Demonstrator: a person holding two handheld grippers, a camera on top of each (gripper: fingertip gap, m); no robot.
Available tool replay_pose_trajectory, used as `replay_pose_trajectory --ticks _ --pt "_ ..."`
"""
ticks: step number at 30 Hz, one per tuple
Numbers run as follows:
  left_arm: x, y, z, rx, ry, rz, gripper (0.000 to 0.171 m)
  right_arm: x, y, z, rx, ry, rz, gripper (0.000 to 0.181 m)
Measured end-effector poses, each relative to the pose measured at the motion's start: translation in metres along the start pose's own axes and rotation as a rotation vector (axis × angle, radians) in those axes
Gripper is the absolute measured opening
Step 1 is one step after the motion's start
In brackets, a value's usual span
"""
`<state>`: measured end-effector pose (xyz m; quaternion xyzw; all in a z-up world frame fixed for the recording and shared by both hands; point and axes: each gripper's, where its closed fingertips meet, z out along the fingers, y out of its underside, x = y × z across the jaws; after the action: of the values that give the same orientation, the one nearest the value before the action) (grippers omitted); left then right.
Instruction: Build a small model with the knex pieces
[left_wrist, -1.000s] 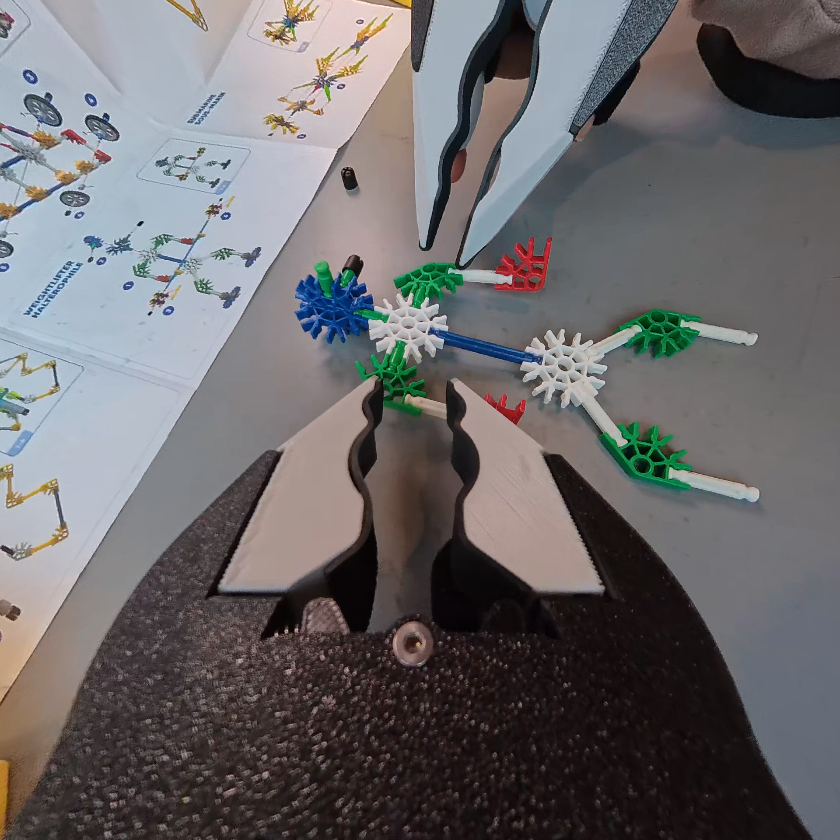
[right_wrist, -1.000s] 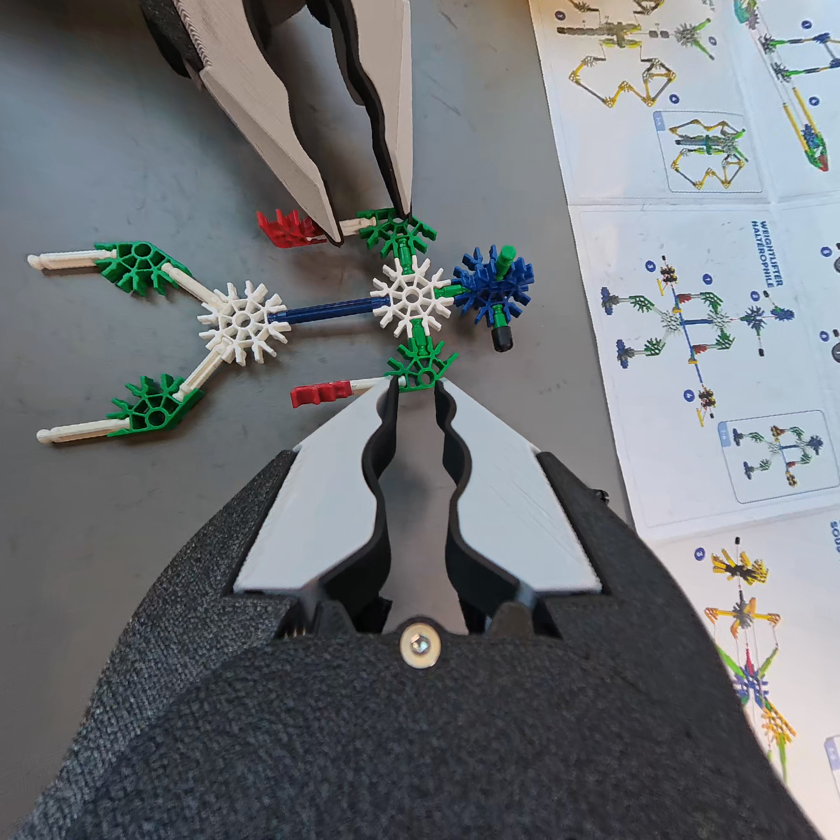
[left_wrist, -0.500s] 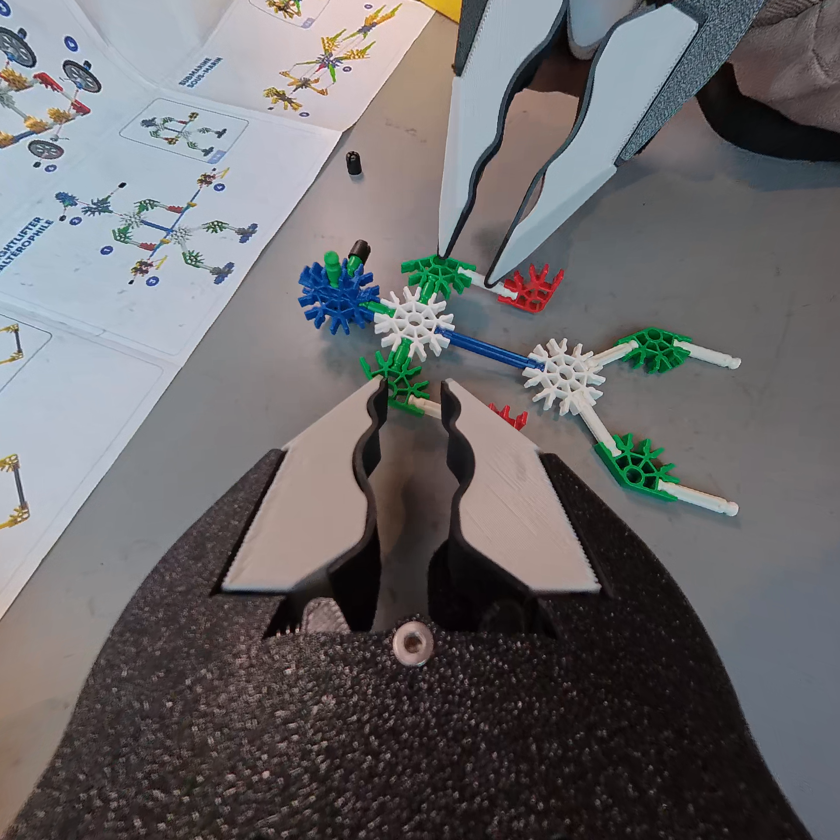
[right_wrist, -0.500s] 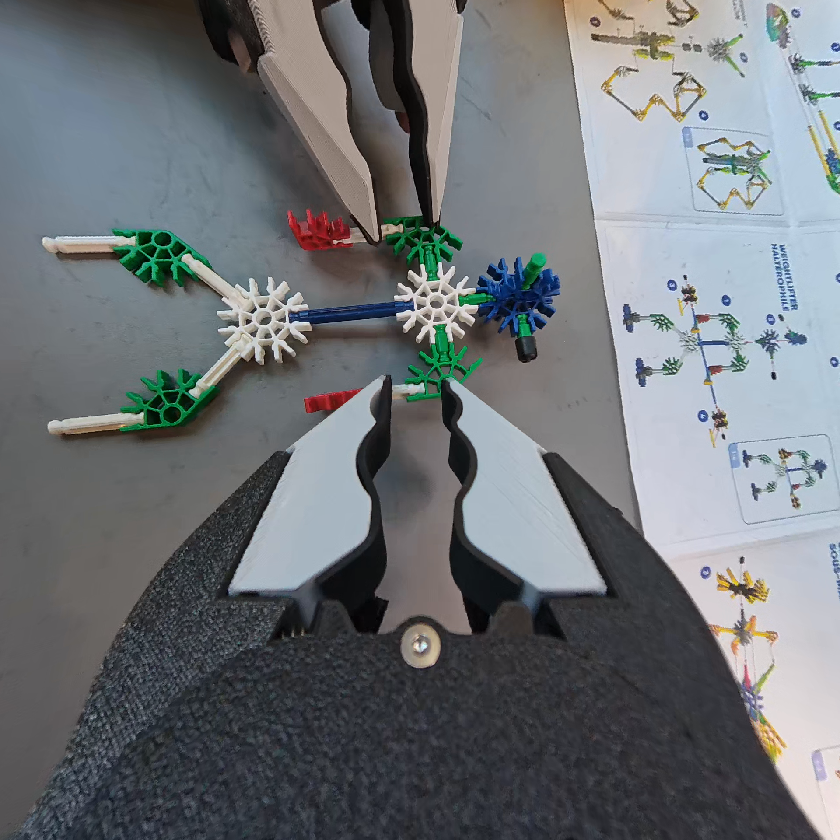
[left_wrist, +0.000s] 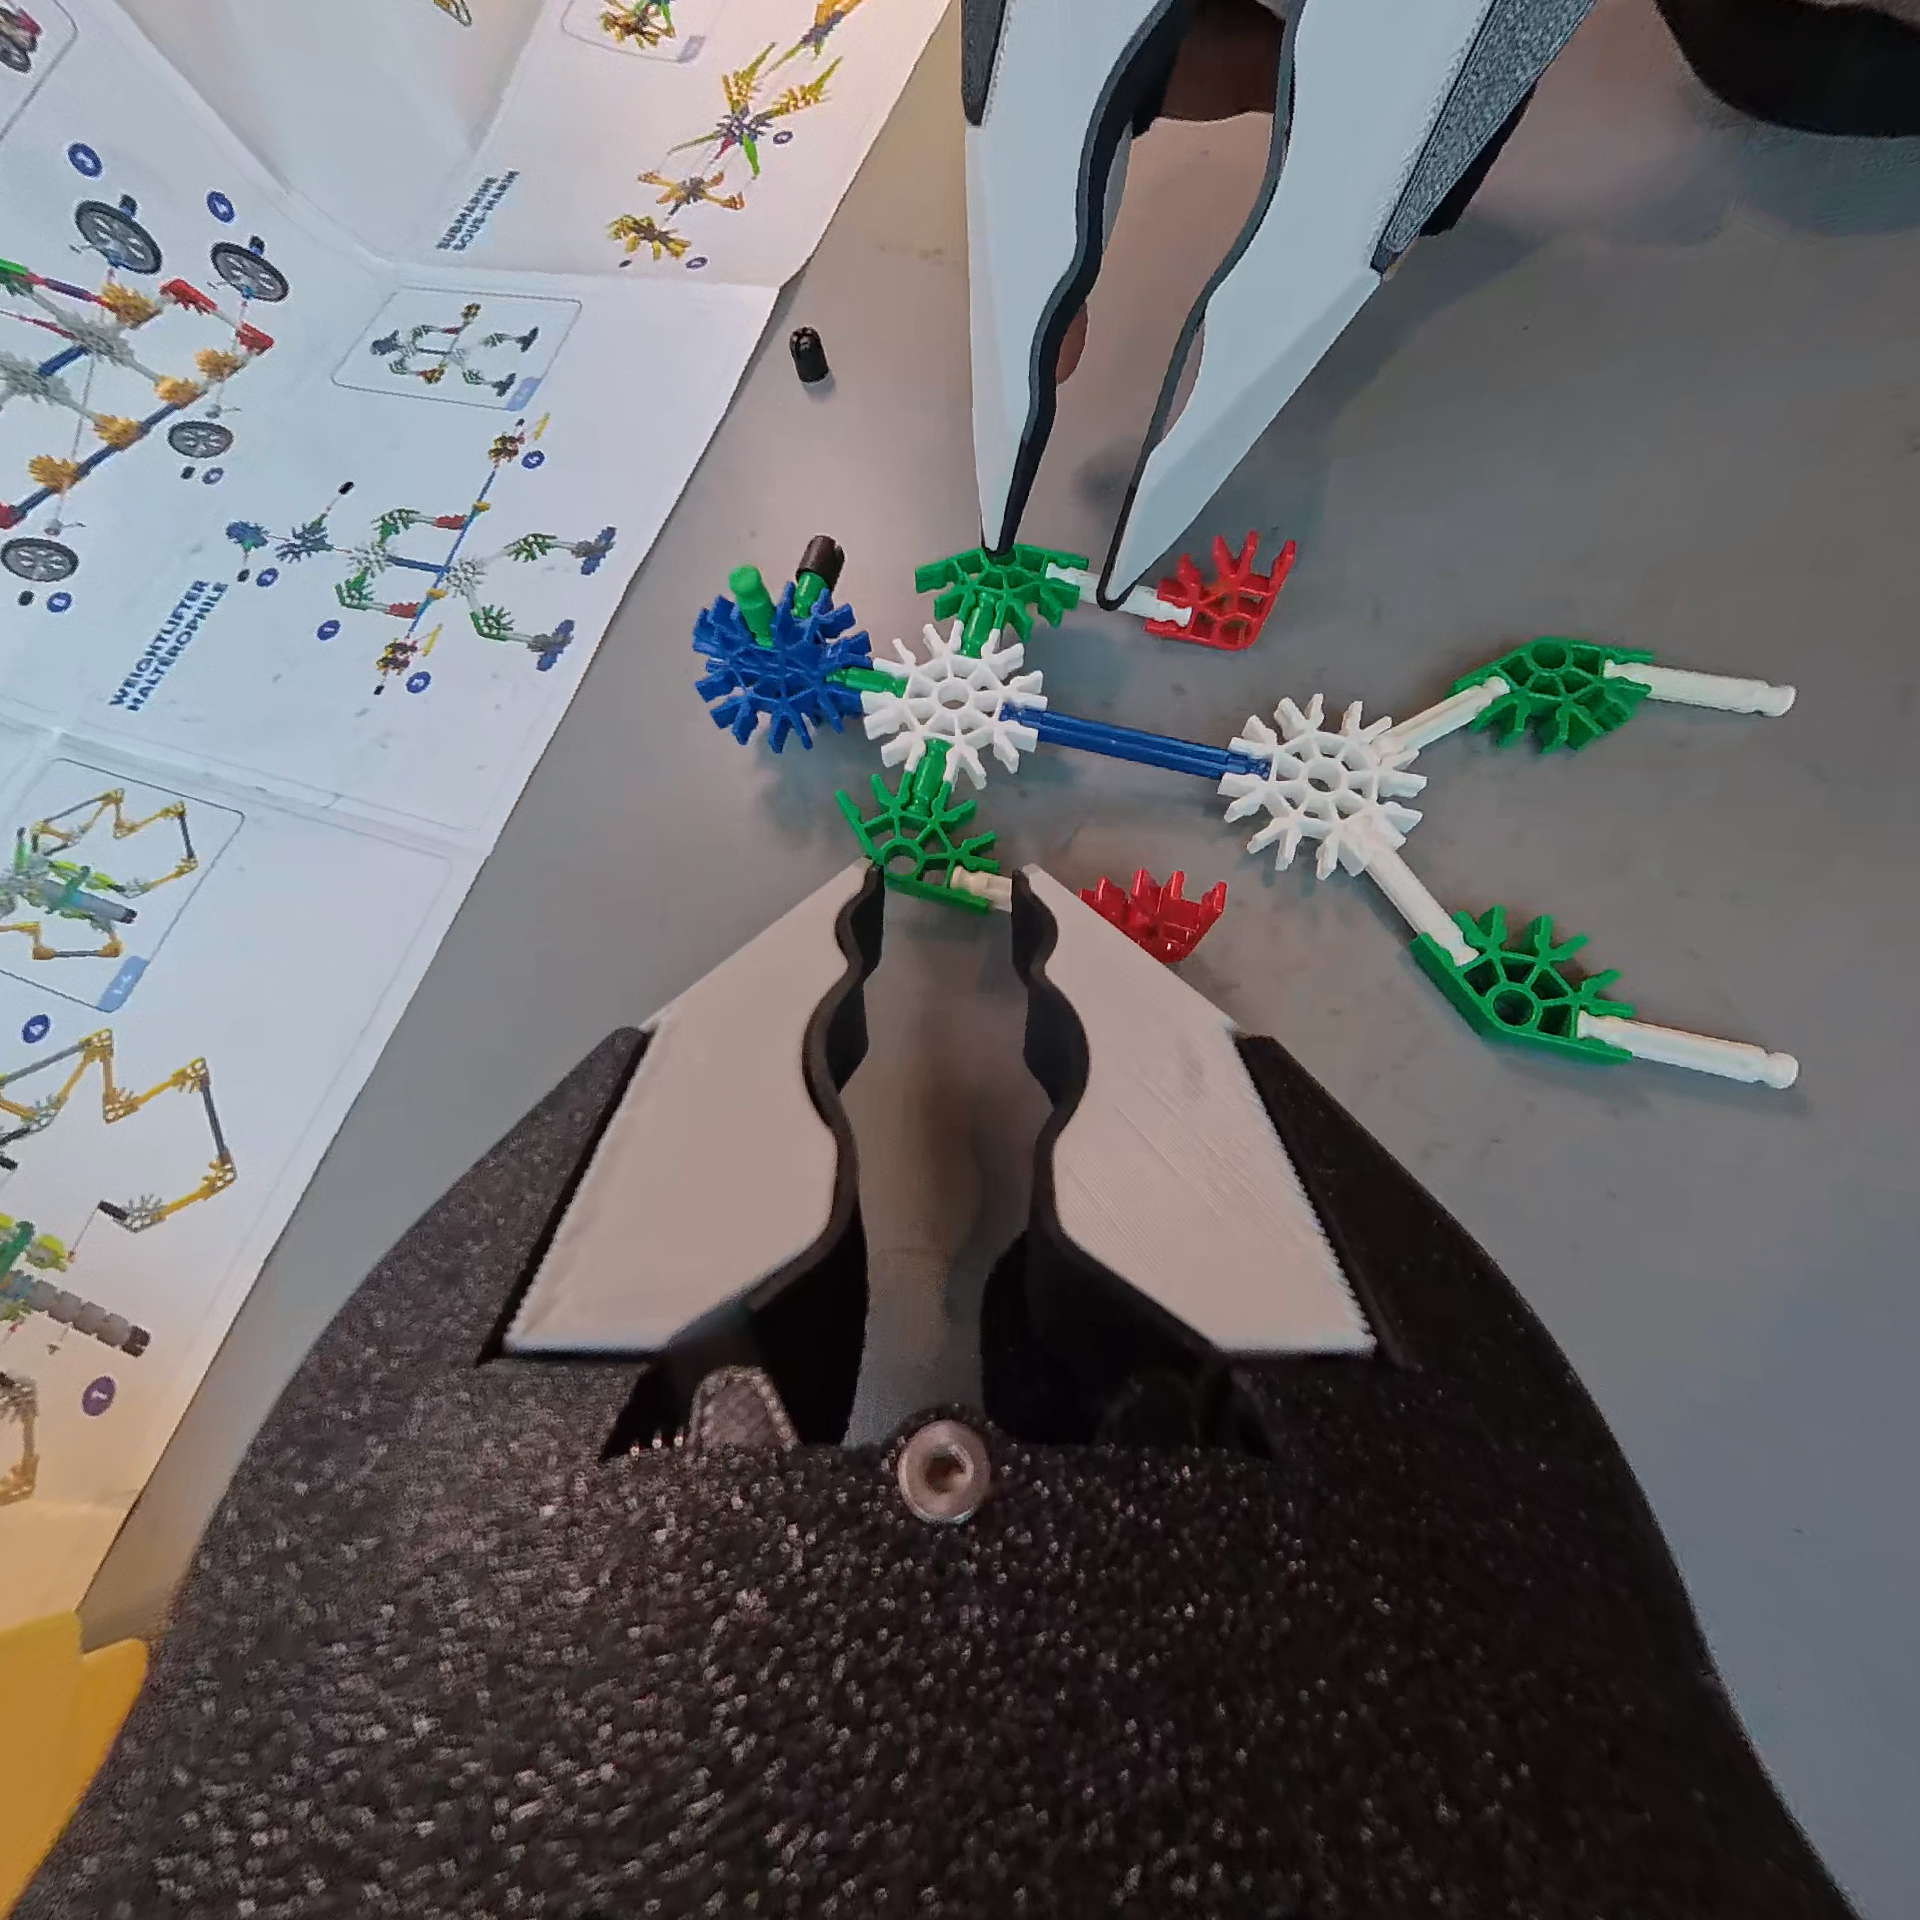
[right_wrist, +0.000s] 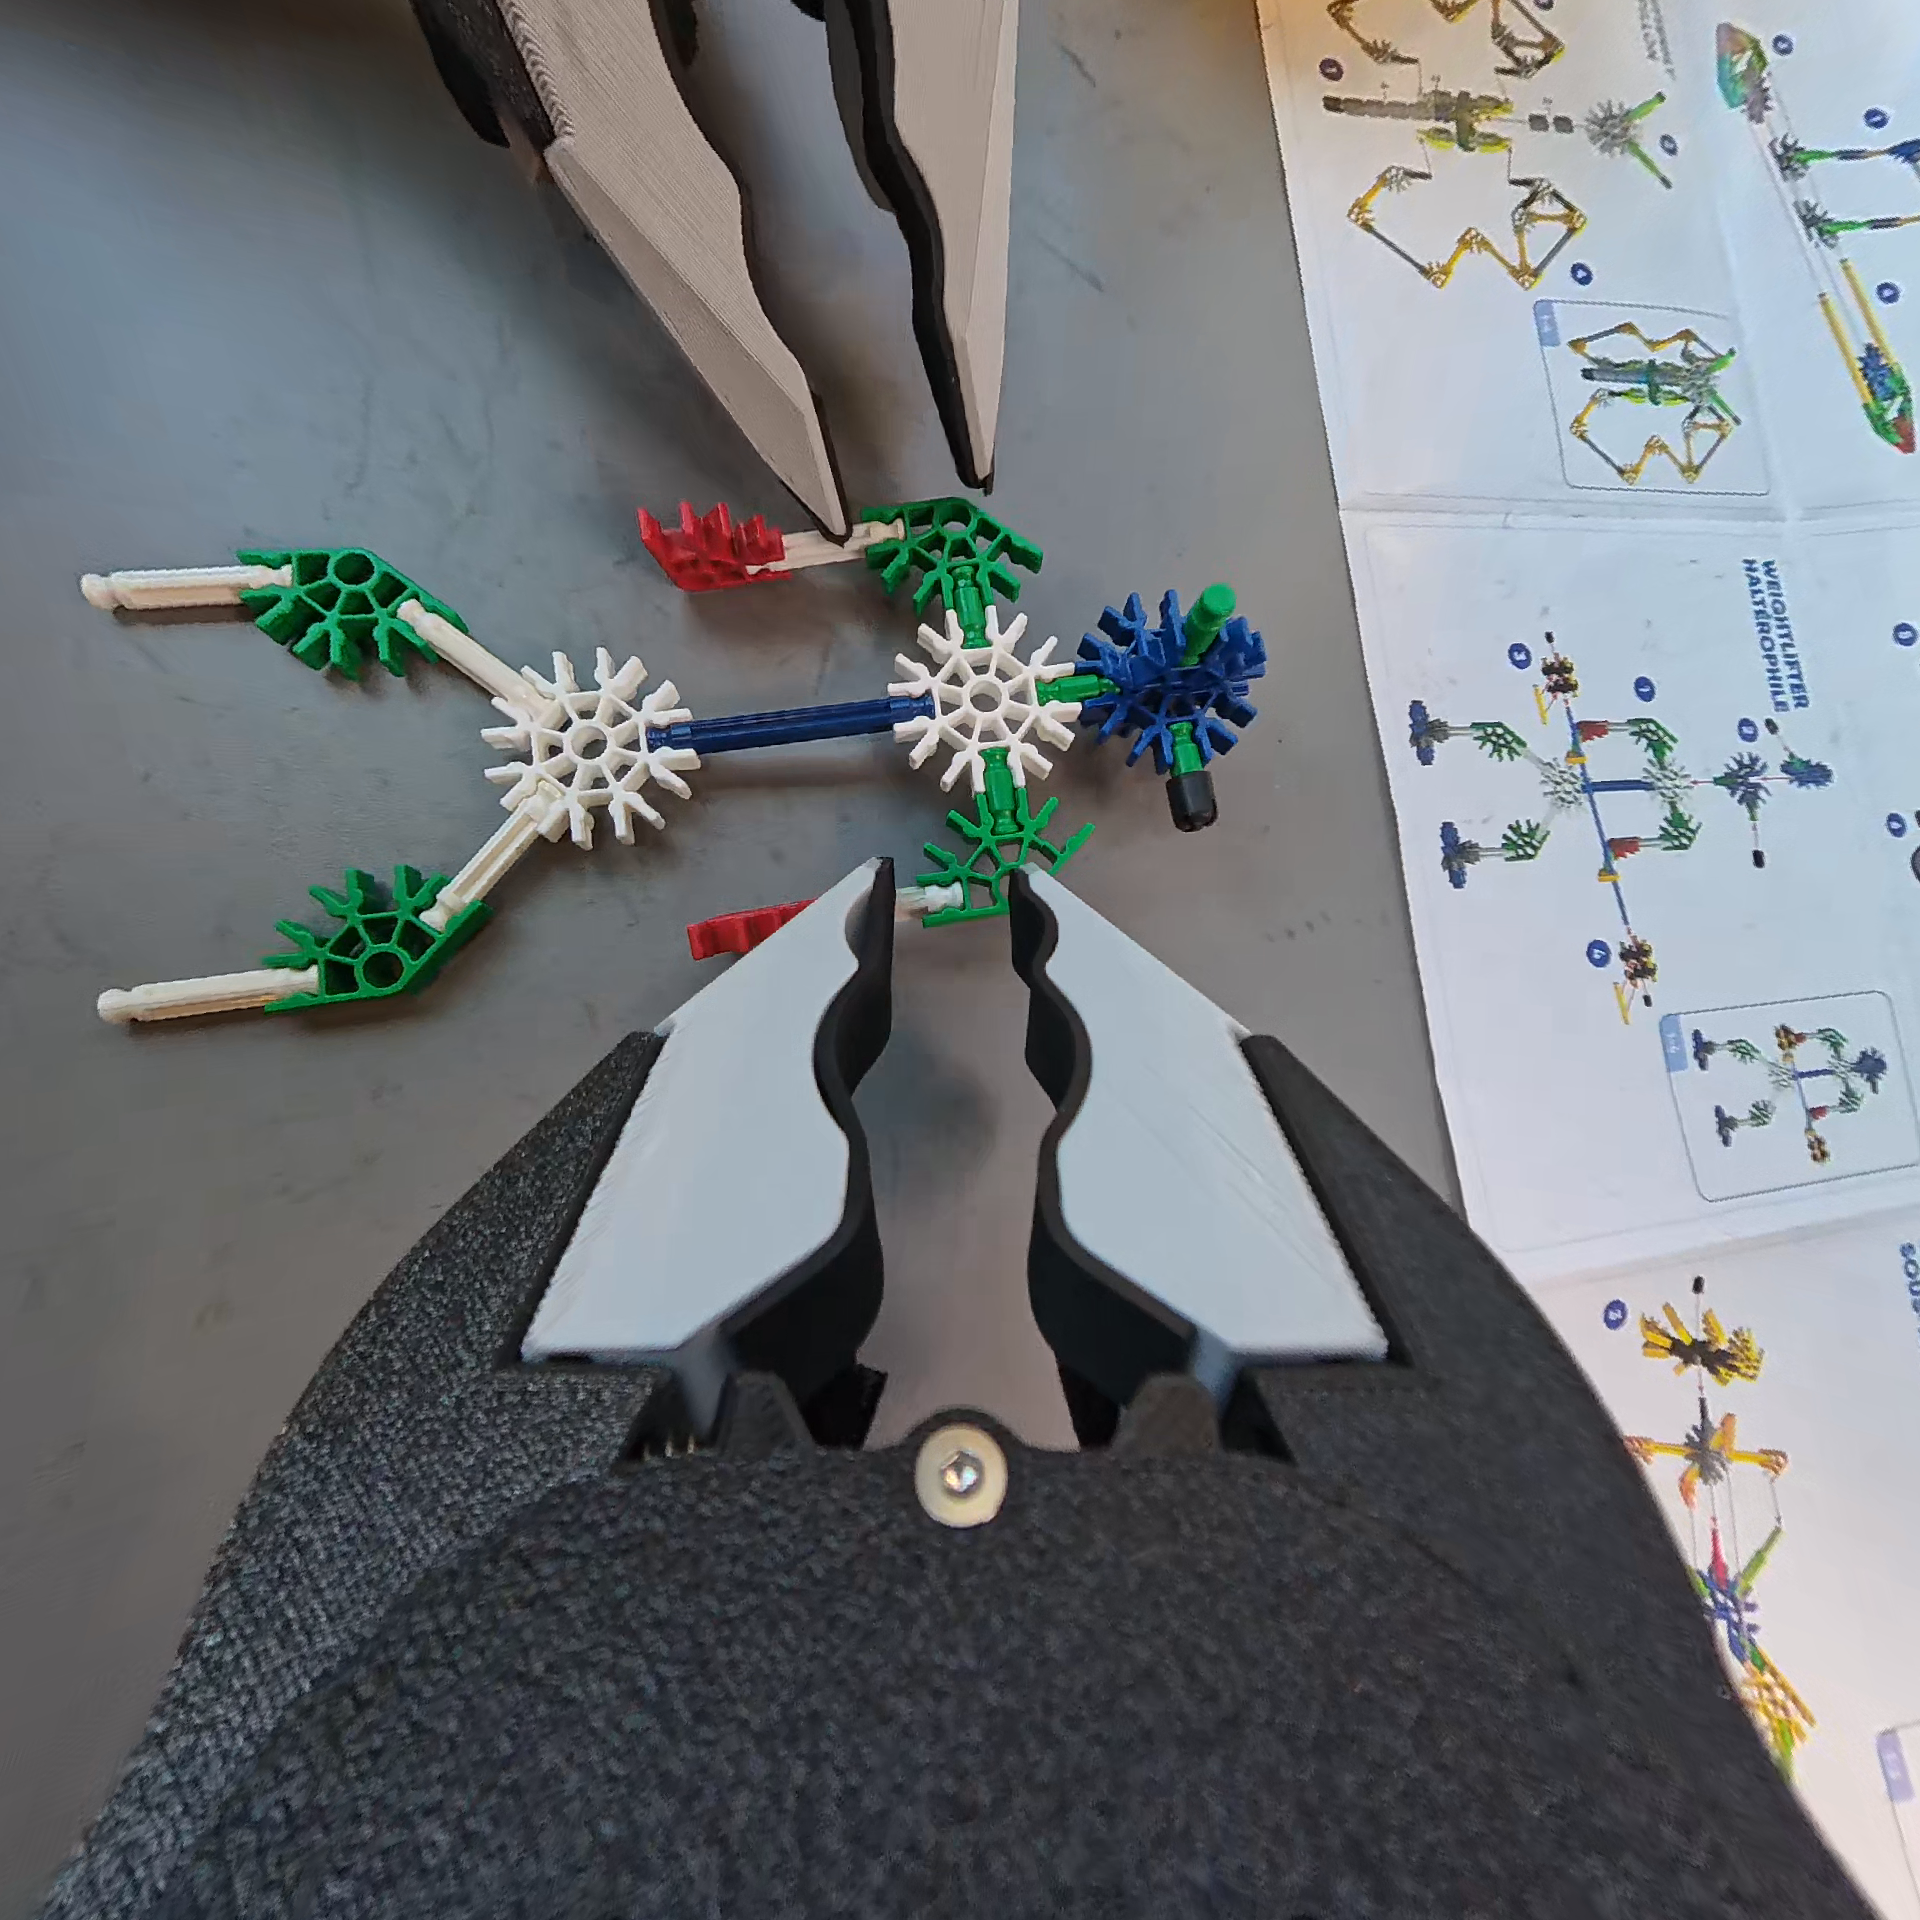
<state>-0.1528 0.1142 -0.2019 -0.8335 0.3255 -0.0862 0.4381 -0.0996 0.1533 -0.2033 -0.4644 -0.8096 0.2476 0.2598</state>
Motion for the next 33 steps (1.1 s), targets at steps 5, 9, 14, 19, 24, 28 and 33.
replay_pose_trajectory --ticks 5,9,14,19,24,28,33 --pt "0.0001 -0.0064 -0.0054 0.035 0.01 -0.01 0.023 0.0033 -0.0065 -0.0041 0.034 0.014 0.011 0.021" --pt "0.0053 0.0016 0.0004 -0.008 0.021 0.017 0.023 0.0028 -0.0006 0.0022 0.011 0.011 0.01 0.021" --pt "0.003 -0.0034 -0.0039 0.015 0.009 0.018 0.023 0.0048 -0.006 -0.0035 0.038 0.019 0.015 0.021" --pt "0.0059 0.0021 -0.0001 -0.017 0.009 0.049 0.024 0.0042 -0.0002 0.0011 0.012 0.021 0.008 0.022" --pt "0.0035 -0.002 -0.0046 0.009 0.001 0.036 0.024 0.005 -0.0039 -0.0022 0.028 0.026 0.01 0.022" --pt "0.0073 0.001 -0.0019 -0.008 0.017 0.032 0.024 0.0029 -0.002 0.0003 0.017 0.022 0.004 0.022" --pt "0.0033 -0.0031 -0.0058 0.018 -0.007 0.031 0.024 0.0042 -0.0046 -0.0023 0.034 0.028 0.008 0.022"
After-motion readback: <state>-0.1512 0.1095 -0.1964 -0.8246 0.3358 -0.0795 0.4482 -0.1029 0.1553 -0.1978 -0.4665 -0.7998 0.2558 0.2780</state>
